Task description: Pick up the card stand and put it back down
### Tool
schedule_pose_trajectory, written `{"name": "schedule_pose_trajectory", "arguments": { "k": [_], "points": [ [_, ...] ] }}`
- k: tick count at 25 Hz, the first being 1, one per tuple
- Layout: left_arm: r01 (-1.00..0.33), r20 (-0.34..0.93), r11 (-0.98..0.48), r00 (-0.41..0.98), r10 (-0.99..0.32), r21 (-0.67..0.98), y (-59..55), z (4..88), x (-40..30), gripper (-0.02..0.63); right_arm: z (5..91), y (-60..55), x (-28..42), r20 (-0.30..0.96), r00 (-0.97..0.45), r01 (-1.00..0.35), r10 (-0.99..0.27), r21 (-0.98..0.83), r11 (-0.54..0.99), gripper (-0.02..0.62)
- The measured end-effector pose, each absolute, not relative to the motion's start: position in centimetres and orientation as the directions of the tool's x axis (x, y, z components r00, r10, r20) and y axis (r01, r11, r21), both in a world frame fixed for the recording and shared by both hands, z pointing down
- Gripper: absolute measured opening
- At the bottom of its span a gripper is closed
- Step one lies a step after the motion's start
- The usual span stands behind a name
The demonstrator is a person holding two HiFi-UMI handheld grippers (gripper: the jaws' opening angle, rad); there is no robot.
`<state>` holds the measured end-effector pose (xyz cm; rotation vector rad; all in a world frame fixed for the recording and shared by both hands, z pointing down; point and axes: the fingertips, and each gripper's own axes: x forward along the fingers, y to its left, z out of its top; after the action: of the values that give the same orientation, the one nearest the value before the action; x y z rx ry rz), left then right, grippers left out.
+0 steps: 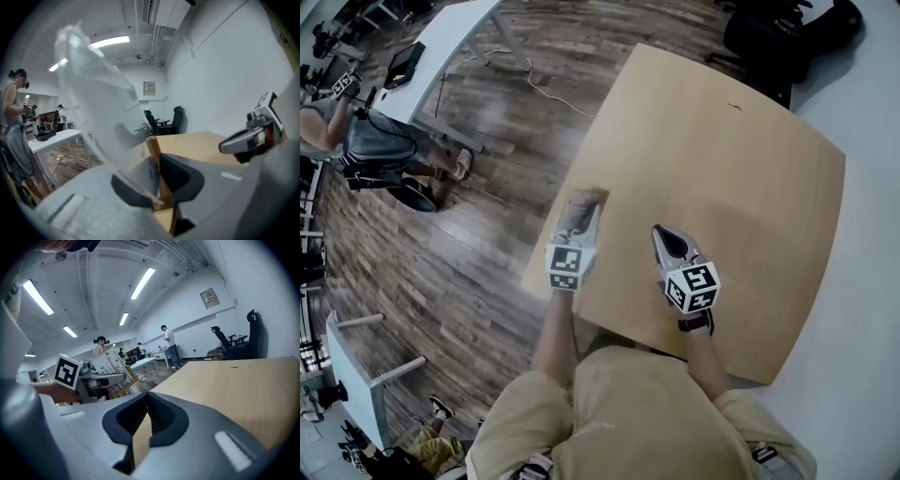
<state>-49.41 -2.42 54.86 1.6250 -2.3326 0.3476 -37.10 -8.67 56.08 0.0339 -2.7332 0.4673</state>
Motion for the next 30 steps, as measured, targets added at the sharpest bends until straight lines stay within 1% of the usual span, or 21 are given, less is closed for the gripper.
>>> {"name": "schedule_pose_trajectory", "arguments": {
  "k": [5, 10, 15, 20, 26, 30],
  "points": [
    [-0.963, 0.405, 0.262, -0.263, -0.876, -0.06, -4.6, 58.1, -53.9, 0.048, 58.7, -9.0, -39.8, 0.404, -0.914, -0.092, 0.049, -0.322, 0.942, 0.005],
    [-0.99, 0.451, 0.122, -0.139, -0.881, -0.068, -7.7, 61.1, -55.9, 0.046, 60.7, -9.6, -42.3, 0.43, -0.901, -0.108, 0.049, -0.334, 0.936, 0.005],
    [-0.996, 0.49, -0.044, 0.001, -0.872, -0.076, -9.9, 64.3, -56.3, 0.045, 62.7, -9.4, -43.9, 0.457, -0.888, -0.118, 0.052, -0.336, 0.934, 0.005],
    [-0.971, 0.508, -0.207, 0.12, -0.853, -0.119, -12.0, 67.2, -56.4, 0.044, 64.1, -10.0, -45.1, 0.474, -0.879, -0.117, 0.055, -0.325, 0.938, 0.005],
    [-0.935, 0.512, -0.338, 0.24, -0.825, -0.108, -13.9, 69.6, -56.0, 0.044, 65.4, -10.6, -44.8, 0.495, -0.868, -0.126, 0.05, -0.315, 0.941, 0.005],
    [-0.897, 0.556, -0.432, 0.312, -0.771, -0.096, -14.7, 71.5, -55.4, 0.045, 66.2, -10.7, -44.1, 0.507, -0.861, -0.133, 0.048, -0.315, 0.94, 0.005]
  ]
}}
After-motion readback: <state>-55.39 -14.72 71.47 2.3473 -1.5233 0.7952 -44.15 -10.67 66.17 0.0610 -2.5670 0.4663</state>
